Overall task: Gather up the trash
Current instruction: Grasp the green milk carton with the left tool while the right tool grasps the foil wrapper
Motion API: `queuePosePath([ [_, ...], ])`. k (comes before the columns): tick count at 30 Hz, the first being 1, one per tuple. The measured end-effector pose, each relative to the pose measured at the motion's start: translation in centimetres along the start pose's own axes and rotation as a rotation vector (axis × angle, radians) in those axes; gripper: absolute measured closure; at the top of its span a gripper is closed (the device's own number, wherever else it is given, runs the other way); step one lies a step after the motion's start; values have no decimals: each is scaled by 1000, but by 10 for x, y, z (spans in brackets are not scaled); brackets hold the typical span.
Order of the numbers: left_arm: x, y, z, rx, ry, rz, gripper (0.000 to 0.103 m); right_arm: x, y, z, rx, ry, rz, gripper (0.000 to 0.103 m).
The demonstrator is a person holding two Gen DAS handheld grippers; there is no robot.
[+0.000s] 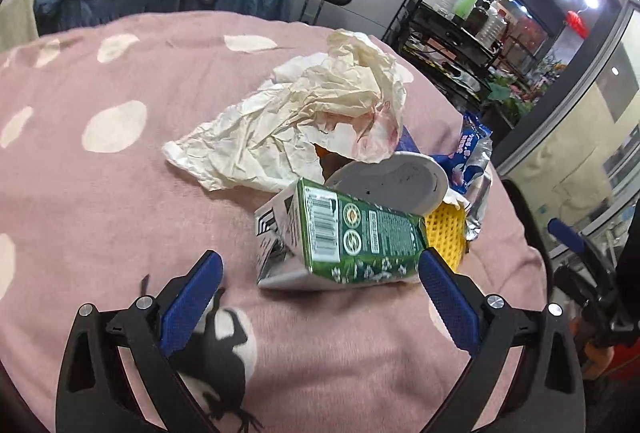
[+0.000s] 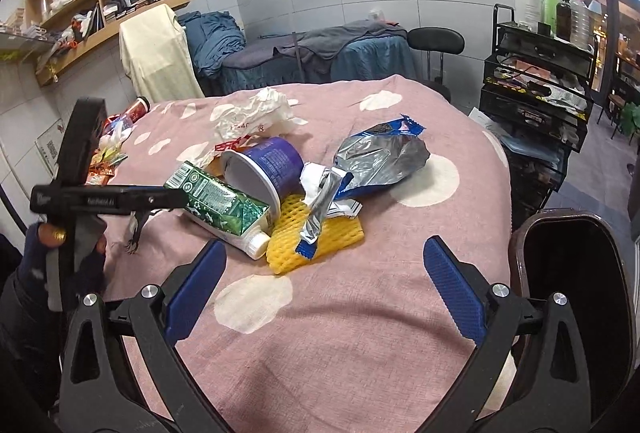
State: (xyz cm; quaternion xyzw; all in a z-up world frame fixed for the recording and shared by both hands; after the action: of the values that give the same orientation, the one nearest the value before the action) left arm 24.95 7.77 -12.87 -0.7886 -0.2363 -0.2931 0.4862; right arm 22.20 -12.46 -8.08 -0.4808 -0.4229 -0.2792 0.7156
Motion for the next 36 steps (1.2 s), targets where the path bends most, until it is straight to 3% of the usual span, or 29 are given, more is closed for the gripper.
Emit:
queuePosePath([
  [3,-4,17,-1,-63,-28,63,6,0,1,0,-5,-1,2,6],
  [8,0,20,-9,-106,-17,64,8,3,7,3,-6,-5,6,6],
  [11,1,19,-13,-98,-2,53,29,5,14,8,3,-15,9,6],
  [18,5,12,-15,-145,-50,16,40,10,30,9,0,-16,21,6],
  [24,9,-7,-36,-171,-33,-48,48,18,56,-17,-57,71,48,6],
  [27,6,-5,-52,-214,-24,-17,48,24,74,-27,-77,103,72,6],
  [31,8,10,-58,-123,25,-34,48,30,94,-30,-104,85,89,16],
  [33,11,13,-61,-116,18,-51,49,31,104,-29,-108,69,103,22],
  [34,12,14,-62,-103,23,-60,49,30,108,-29,-108,65,111,32],
  [35,13,14,-63,-93,31,-68,49,30,111,-30,-107,68,120,52],
  [36,14,12,-64,-84,36,-77,50,29,113,-32,-100,76,131,62],
])
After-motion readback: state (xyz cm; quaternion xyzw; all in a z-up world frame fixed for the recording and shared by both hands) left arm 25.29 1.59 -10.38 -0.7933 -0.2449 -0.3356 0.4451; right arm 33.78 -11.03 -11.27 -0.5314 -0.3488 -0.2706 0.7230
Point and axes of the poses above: each gripper's, at about its wrist camera, not at the fingertips, and y roughly the way its jaws point, z to its left, x to its top, the point moved 8 cm from there along y, roughly the way its jaws point, and after that the axes turned 11 degrees about -z, right-handed, at the moved point
